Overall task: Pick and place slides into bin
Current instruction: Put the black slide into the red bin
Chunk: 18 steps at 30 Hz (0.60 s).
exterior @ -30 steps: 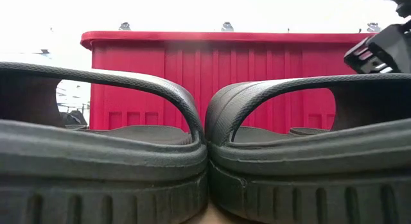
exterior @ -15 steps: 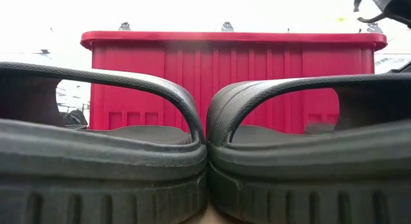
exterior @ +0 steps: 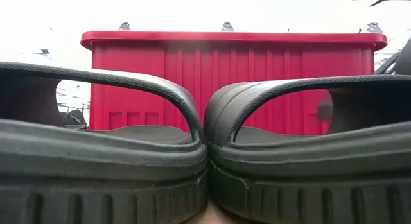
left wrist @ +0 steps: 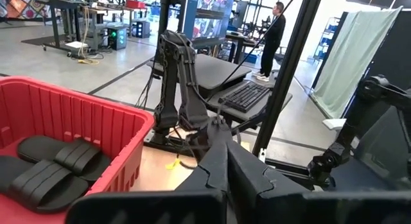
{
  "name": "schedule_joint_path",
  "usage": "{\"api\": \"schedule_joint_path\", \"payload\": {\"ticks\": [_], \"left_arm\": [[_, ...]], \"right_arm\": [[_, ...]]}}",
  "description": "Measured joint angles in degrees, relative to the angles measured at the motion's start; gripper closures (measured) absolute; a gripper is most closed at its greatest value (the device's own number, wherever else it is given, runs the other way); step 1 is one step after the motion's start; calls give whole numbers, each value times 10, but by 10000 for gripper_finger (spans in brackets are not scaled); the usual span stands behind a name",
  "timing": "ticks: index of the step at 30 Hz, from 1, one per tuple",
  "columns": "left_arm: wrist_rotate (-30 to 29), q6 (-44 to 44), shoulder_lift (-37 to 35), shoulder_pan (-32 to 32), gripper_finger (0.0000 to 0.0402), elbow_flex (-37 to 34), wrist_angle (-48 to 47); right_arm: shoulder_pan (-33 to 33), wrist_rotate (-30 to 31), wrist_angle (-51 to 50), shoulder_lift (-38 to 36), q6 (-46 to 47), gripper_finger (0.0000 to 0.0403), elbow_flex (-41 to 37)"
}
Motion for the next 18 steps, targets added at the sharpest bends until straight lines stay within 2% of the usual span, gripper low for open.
{"api": "schedule_joint_path", "payload": {"ticks": [3,6,11,13,16,18], "left_arm": [[21,8,0,0,385,0,1],[32,8,0,0,381,0,1],[37,9,0,-5,394,0,6],[65,26,0,-5,399,0,16],[91,45,0,-6,397,0,21],[90,47,0,-6,395,0,21]], "right_arm": [[13,-10,-23,-36,12,396,2],[31,-10,-108,-76,10,397,33],[47,-8,-316,-115,-24,398,150],[49,-2,-397,-124,-48,398,213],[49,47,-529,-135,-100,398,313],[49,106,-628,-140,-137,398,376]]}}
